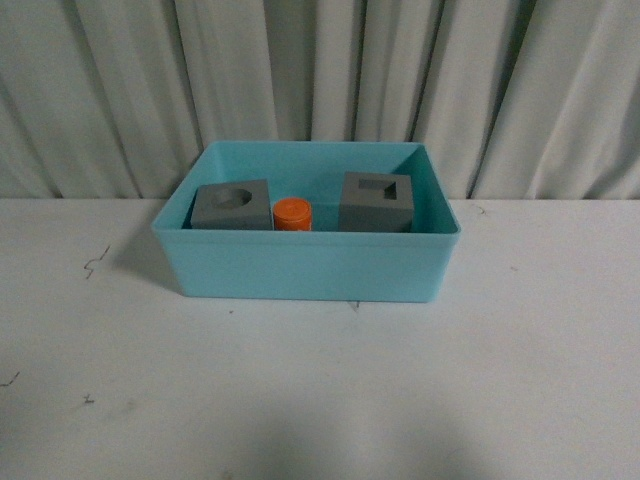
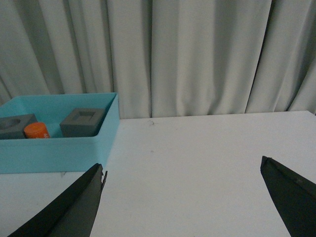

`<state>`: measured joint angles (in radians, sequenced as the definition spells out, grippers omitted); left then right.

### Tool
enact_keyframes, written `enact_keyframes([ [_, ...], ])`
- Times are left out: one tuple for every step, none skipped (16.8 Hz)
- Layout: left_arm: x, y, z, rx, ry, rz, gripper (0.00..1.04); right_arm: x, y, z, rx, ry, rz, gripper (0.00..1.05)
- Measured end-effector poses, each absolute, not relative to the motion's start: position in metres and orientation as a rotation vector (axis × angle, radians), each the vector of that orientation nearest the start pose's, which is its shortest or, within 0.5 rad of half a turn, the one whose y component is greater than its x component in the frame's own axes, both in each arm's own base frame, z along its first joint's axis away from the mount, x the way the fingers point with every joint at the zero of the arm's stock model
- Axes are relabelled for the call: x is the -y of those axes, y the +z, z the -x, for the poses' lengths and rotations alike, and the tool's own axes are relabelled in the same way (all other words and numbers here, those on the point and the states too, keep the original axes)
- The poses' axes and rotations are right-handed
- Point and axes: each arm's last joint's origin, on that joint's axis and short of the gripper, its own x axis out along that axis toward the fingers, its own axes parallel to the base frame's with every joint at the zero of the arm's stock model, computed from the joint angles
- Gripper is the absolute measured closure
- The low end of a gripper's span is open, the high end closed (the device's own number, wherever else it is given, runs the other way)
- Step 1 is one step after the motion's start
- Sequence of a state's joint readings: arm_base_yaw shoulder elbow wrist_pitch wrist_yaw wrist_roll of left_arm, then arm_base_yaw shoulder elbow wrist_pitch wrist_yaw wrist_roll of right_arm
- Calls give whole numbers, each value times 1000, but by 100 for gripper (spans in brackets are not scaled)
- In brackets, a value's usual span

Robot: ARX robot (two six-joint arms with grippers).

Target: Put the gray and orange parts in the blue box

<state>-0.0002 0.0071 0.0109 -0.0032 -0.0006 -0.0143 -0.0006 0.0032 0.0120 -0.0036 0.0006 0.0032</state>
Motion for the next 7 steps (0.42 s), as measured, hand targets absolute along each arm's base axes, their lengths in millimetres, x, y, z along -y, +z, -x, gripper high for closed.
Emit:
enact_keyframes([
  [0,166,-97,0,0,14,7,0,167,-97,5,-1,-3,6],
  [0,166,-97,0,0,14,7,0,167,-97,5,-1,-3,6],
  [0,166,-97,0,0,14,7,0,167,-97,5,-1,-3,6],
  [0,166,-97,0,0,14,7,0,167,-97,5,-1,-3,6],
  [0,166,-97,0,0,14,7,0,167,-97,5,-1,-3,6],
  [0,166,-97,0,0,14,7,0,167,-97,5,-1,-3,6],
  [0,166,-97,0,0,14,7,0,167,-97,5,-1,-3,6],
])
